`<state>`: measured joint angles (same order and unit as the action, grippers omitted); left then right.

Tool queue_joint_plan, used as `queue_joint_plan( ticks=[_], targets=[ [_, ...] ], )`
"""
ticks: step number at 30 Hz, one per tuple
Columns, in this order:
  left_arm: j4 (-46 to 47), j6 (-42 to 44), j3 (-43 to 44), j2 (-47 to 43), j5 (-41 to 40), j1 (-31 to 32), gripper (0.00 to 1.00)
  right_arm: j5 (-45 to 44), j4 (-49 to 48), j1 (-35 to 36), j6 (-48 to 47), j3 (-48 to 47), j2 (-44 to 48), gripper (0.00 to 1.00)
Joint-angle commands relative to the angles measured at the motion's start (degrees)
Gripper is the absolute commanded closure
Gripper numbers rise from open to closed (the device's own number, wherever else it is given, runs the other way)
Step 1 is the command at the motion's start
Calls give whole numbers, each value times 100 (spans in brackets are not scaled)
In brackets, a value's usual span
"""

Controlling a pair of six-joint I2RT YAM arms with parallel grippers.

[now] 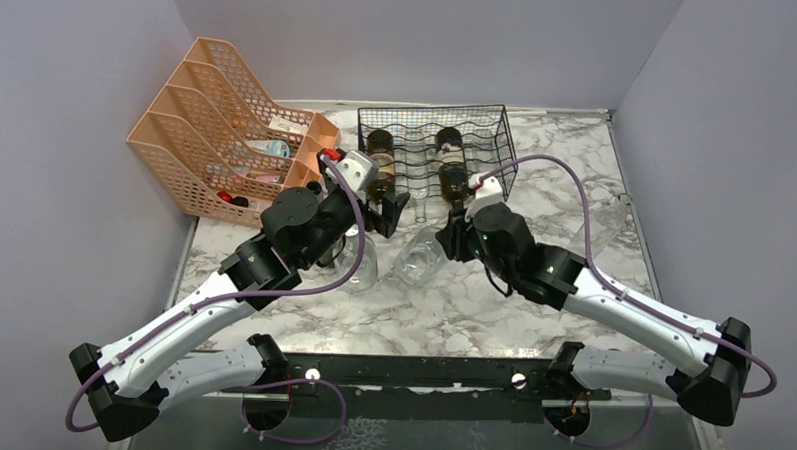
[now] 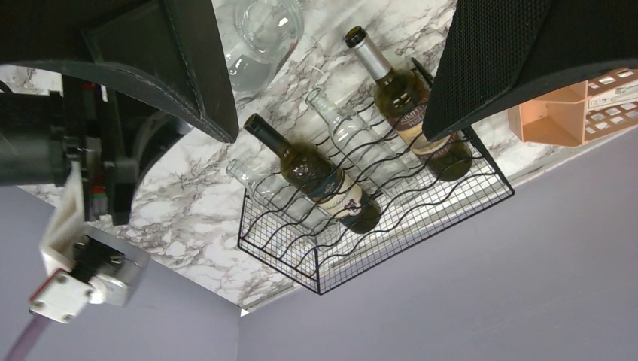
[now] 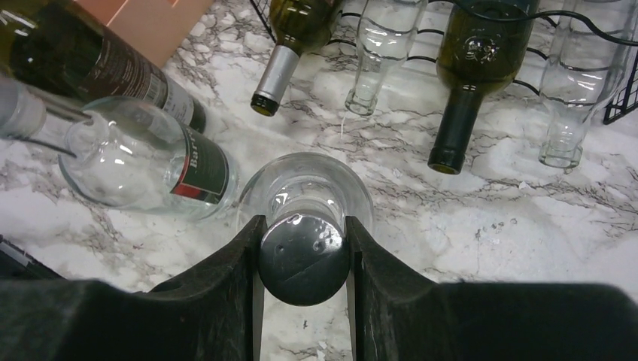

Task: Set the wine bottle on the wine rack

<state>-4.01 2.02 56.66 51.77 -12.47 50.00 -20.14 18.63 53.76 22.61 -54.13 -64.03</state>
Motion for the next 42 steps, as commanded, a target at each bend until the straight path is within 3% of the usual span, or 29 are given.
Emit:
queue_joint_plan(
  ticks=[1,8,22,36,42],
  targets=[
    [55,-90,202,-8,-139,6,1,-292,177,570,170,437,297,99],
    [14,-157,260,0,-106,3,1,-1249,1891,1912,1319,354,-60,99],
    [-43,-71,302,-11,-233,7,1,-929,3086,2009,2030,514,-524,99],
    [-47,-22,372,27,-229,4,1,-37,2026,1914,1692,837,-1458,98],
    [-66,-18,372,20,-229,16,1,248,1444,1694,1329,849,-1678,86]
  ],
)
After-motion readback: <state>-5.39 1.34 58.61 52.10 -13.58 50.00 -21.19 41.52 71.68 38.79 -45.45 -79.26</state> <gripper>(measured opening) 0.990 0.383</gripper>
